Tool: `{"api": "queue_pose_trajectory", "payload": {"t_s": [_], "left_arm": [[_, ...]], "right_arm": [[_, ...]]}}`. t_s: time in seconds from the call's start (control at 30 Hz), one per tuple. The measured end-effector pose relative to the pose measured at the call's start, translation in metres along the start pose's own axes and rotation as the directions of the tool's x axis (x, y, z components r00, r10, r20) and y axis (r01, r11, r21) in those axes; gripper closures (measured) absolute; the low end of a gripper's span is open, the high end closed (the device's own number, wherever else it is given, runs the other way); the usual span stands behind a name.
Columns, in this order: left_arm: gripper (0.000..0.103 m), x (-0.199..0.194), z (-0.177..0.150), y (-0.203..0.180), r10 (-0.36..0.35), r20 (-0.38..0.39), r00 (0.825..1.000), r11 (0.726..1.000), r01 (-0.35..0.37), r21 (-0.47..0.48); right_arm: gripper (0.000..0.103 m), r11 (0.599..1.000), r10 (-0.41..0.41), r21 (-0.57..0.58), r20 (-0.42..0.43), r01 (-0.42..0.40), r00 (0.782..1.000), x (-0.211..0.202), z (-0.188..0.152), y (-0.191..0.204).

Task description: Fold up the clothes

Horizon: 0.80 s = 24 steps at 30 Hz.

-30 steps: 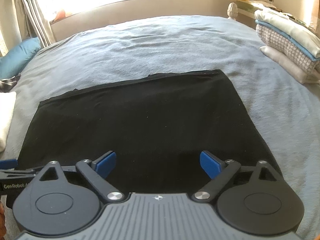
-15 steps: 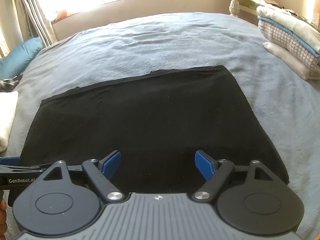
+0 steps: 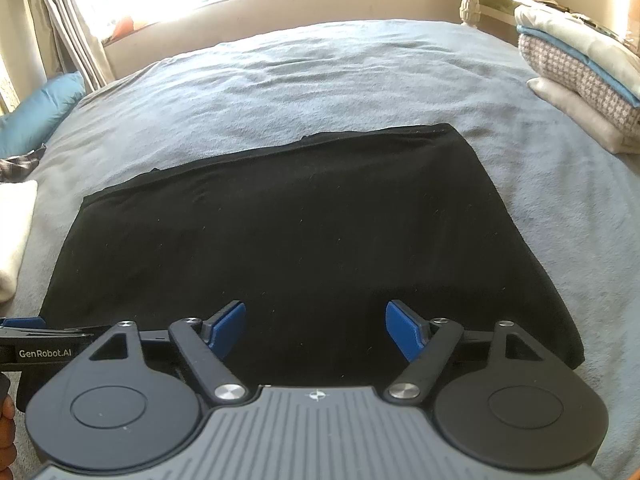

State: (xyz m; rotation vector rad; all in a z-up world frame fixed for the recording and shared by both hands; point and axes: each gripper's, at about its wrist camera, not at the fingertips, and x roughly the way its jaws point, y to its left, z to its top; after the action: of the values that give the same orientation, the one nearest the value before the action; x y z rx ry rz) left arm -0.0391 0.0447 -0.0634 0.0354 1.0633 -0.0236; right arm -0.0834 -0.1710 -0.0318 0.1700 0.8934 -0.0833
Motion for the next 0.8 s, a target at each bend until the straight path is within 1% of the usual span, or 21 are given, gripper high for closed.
{"api": "queue_pose_trajectory", "payload": {"t_s": [0.27, 0.37, 0.5, 0.57, 0.63, 0.8], "left_arm": [[0.001, 0.001, 0.0, 0.0, 0.002, -0.008, 1.0, 1.0, -0.002, -0.007], [0.001, -0.001, 0.0, 0.001, 0.014, -0.007, 1.0, 1.0, -0.014, 0.008], [0.001, -0.013, -0.003, -0.001, 0.059, 0.048, 0.997, 0.995, -0.062, 0.076], [0.001, -0.02, -0.004, 0.0, 0.068, 0.078, 0.995, 0.992, -0.076, 0.1], [0.0, -0.026, -0.005, 0.001, 0.053, 0.107, 0.993, 0.992, -0.065, 0.111], [0.0, -0.029, -0.003, -0.001, -0.028, 0.146, 0.989, 0.996, 0.014, 0.091]], "right_arm": [[0.026, 1.0, -0.001, 0.011, -0.004, 0.001, 1.0, 0.001, -0.002, -0.001], [0.03, 1.0, -0.002, 0.016, -0.006, 0.002, 1.0, 0.001, -0.002, -0.002], [0.03, 1.0, -0.002, 0.017, 0.0, 0.002, 1.0, 0.0, -0.002, -0.004], [0.03, 1.0, 0.002, 0.02, 0.001, -0.002, 1.0, 0.0, -0.002, -0.005], [0.03, 1.0, 0.006, 0.025, -0.001, -0.006, 1.0, 0.001, -0.002, -0.006], [0.031, 1.0, 0.014, 0.025, -0.002, -0.014, 1.0, 0.001, -0.002, -0.006]]}}
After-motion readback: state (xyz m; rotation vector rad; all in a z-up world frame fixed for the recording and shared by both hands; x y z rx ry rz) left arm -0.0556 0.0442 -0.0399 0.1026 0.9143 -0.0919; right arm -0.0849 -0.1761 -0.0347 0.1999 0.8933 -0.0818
